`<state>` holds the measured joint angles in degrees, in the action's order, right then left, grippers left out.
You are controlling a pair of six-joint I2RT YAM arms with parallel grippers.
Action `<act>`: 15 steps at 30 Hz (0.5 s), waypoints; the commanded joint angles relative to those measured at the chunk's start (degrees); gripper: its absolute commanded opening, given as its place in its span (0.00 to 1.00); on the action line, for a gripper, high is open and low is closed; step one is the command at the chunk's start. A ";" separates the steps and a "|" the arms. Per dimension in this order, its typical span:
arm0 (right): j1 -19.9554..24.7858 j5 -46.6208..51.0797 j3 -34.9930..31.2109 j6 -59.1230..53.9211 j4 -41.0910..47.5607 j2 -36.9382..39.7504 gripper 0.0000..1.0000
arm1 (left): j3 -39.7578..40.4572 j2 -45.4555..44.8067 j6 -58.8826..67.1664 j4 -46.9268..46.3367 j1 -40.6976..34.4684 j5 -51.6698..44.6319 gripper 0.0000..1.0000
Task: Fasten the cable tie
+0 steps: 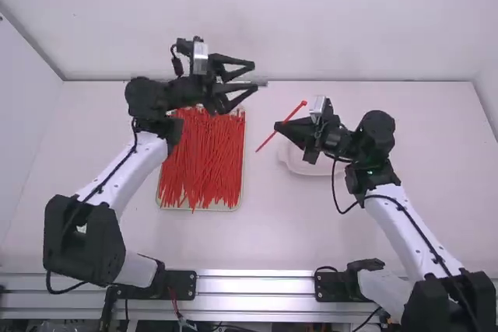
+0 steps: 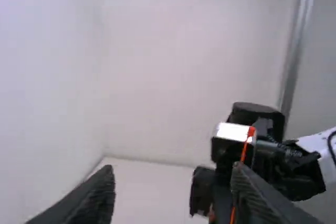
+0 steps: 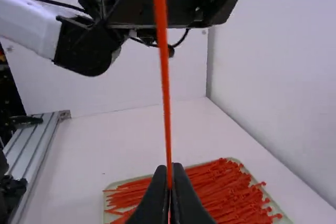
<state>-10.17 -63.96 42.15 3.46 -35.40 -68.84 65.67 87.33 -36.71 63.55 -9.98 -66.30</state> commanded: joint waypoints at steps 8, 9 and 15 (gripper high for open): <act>4.85 -0.74 5.95 1.44 7.26 -0.07 0.00 | 17.90 -0.04 28.65 -44.57 3.72 -9.44 0.94; 4.92 -0.72 6.56 0.74 8.50 -0.07 0.00 | 18.60 -0.04 30.84 -47.54 3.48 -9.25 0.94; 3.93 1.40 13.94 -7.28 23.28 -0.07 0.00 | 21.81 -0.04 46.66 -64.65 2.89 -9.07 0.99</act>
<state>-5.50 -63.72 52.38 0.32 -13.91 -68.84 85.84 87.33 -0.43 -0.14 -6.48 -73.95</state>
